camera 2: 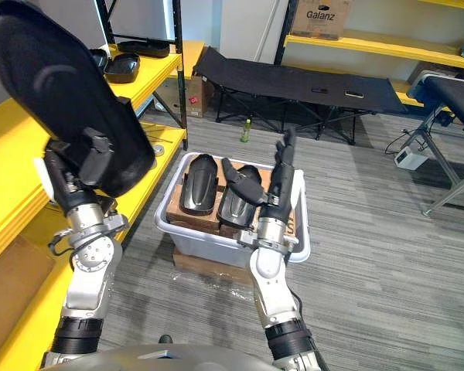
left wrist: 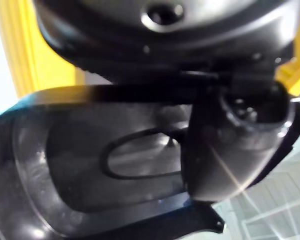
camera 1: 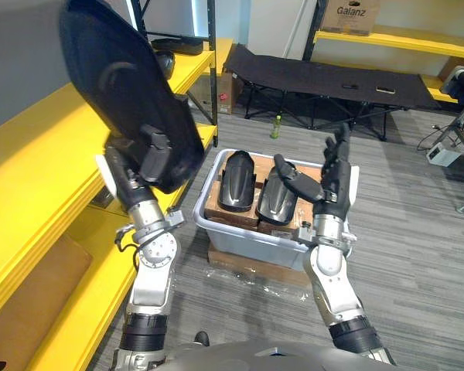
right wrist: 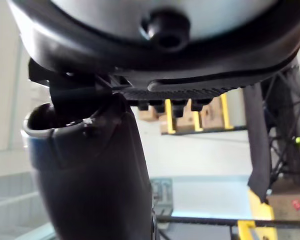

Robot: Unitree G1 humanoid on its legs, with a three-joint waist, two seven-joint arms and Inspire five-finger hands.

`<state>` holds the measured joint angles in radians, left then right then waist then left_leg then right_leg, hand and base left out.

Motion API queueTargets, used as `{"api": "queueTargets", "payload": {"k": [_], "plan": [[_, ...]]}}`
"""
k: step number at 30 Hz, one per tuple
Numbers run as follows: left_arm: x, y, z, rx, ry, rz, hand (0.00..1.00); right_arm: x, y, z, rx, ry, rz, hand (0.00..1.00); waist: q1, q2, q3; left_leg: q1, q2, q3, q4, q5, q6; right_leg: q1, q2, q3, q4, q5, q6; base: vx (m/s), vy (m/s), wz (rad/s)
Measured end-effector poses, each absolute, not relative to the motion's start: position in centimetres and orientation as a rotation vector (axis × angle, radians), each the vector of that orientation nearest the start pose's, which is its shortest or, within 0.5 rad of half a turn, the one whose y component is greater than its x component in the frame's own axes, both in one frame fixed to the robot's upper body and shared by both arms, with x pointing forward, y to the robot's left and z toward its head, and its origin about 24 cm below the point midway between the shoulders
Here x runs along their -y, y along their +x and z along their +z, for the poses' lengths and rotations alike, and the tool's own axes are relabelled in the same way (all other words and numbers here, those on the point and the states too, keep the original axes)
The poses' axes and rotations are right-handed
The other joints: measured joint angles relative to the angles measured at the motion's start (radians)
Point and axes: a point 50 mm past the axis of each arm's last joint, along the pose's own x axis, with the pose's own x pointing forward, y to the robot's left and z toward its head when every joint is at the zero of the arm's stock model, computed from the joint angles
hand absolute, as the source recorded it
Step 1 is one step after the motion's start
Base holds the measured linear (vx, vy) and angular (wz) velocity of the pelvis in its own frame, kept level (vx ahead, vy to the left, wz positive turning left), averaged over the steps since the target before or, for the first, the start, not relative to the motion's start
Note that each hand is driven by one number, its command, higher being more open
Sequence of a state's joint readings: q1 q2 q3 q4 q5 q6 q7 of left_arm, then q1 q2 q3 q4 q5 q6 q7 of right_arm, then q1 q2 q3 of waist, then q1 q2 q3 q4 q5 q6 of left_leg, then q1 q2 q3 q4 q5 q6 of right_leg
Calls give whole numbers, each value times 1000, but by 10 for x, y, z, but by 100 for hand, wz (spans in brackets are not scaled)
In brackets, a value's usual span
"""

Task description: Walk over and take three plastic housings, then place them on the shelf

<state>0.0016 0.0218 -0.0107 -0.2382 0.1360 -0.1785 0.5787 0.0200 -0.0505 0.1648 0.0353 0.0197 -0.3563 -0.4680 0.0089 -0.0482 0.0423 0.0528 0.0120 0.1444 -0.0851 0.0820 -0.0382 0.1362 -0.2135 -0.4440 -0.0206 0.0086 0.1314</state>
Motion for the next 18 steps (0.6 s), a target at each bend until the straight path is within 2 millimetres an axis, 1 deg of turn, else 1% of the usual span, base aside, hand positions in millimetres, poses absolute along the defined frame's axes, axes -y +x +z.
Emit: {"api": "queueTargets", "payload": {"k": [2, 5, 8, 10, 11, 12, 13, 15, 16, 17, 18], "plan": [[-174, 229, 119, 480, 57, 565, 0, 148, 235, 52, 240, 56, -311, 100, -2, 0, 0, -4, 2, 11, 0, -4, -2, -10, 1, 11, 0, 0, 0, 21, 5, -12], [-174, 228, 118, 469, 41, 540, 0, 150, 232, 42, 169, 82, -278, 100, -15, 1, 1, -8, 2, 14, 0, -6, -2, -14, 1, 15, 0, 2, 1, 50, 8, -7], [-175, 225, 107, 401, -35, 466, 0, 157, 224, 26, 58, 153, -245, 100, -19, 3, 2, -7, 2, 26, 1, -10, -1, -18, 1, 34, 0, 3, 1, 49, 13, -13], [-175, 222, 101, 367, -71, 433, 0, 162, 221, 22, 30, 187, -239, 100, -18, 5, 4, -7, 2, 27, 1, -12, -2, -19, 1, 35, 0, 3, 1, 29, 9, -5], [-177, 217, 93, 330, -113, 409, 0, 165, 220, 20, 19, 244, -231, 100, -17, 9, 7, -7, 2, 24, 1, -16, -2, -19, 1, 34, -1, 3, 1, 0, 0, 0], [-179, 214, 90, 316, -128, 402, 0, 164, 220, 20, 18, 264, -224, 100, -16, 11, 9, -7, 2, 21, 1, -16, -2, -18, 1, 33, -1, 3, 1, 14, 5, 8], [-181, 209, 83, 287, -160, 387, 0, 167, 220, 19, 19, 286, -221, 100, -14, 16, 13, -9, 1, 9, 0, -18, -2, -12, 1, 21, -2, 2, 1, 1, -3, 15], [-185, 201, 78, 260, -199, 378, 0, 168, 220, 17, 11, 292, -212, 100, -9, 18, 15, -15, 0, -10, 0, -18, -2, -8, 2, -1, -2, 1, 1, -5, -9, 33], [-188, 193, 77, 255, -209, 380, 0, 167, 220, 15, 3, 302, -196, 100, -2, 18, 15, -29, 0, -33, 0, -17, -2, -7, 4, -25, -3, 0, 0, -9, -24, 62], [-191, 187, 79, 262, -214, 381, 0, 166, 220, 12, -8, 322, -176, 100, 12, 19, 15, -46, -1, -63, 0, -12, -1, -7, 7, -57, -3, 0, -1, -7, -31, 65], [-194, 184, 80, 267, -217, 385, 0, 166, 221, 10, -15, 321, -166, 100, 22, 19, 16, -52, -1, -76, 0, -9, 0, -5, 7, -72, -3, -1, -1, -3, -26, 72]]}}
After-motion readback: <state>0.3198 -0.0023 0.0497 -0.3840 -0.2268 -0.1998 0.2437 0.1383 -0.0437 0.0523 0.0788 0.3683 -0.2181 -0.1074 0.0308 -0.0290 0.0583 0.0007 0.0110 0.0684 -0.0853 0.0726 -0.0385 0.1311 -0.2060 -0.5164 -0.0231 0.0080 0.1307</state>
